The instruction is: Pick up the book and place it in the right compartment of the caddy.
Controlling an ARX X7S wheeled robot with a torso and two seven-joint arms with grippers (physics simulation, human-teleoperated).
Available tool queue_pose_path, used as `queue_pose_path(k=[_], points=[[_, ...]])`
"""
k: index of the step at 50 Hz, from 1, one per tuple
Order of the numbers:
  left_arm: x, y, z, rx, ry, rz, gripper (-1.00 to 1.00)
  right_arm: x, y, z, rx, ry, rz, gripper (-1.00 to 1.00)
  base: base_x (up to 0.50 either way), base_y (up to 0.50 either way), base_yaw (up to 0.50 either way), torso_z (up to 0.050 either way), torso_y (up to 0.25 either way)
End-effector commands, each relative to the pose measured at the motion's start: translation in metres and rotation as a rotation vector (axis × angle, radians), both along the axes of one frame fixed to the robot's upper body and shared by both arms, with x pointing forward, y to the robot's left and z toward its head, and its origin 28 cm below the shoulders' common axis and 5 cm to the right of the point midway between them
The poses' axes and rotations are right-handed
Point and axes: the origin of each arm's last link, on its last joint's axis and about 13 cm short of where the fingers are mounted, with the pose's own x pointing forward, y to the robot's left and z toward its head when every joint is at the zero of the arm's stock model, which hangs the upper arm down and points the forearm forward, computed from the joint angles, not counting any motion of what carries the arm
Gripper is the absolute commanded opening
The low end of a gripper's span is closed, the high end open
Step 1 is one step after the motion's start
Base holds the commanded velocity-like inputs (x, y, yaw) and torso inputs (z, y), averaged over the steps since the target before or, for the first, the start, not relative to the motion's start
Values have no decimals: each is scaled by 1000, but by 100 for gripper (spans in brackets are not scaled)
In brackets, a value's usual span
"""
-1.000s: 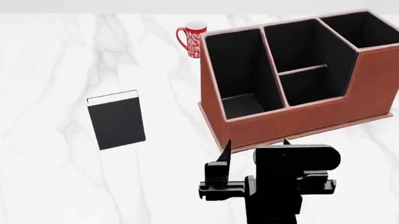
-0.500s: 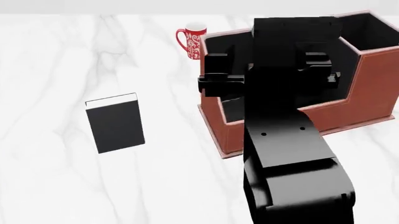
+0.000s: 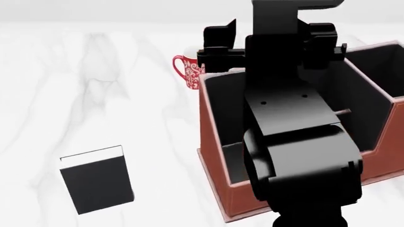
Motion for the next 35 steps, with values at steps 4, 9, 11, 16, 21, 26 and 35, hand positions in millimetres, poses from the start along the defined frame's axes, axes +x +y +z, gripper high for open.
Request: queue_pose_path(k=[4, 9, 11, 16, 21, 26, 35], points=[[-3, 1, -4, -4, 3, 3, 100, 2, 3, 0, -2, 10, 12, 100, 500, 0, 0, 0, 0], [-3, 1, -3, -2, 4, 5, 100, 2, 5, -1, -5, 9, 17, 100, 500, 0, 0, 0, 0], [-3, 1, -4, -2, 6, 4, 100, 1, 5, -1, -4, 9, 22, 100, 500, 0, 0, 0, 0], [-5, 1, -5, -3, 5, 8, 100, 2, 7, -2, -6, 12, 28, 100, 500, 0, 0, 0, 2], [-5, 1, -3, -2, 2, 6, 100, 0, 8, -1, -15, 11, 32, 100, 500, 0, 0, 0, 2], [-5, 1, -2, 0, 1, 7, 100, 1, 7, 0, -16, 12, 32, 100, 500, 0, 0, 0, 0], [-4, 1, -2, 1, -1, 5, 100, 0, 8, 1, -21, 11, 36, 100, 500, 0, 0, 0, 1]])
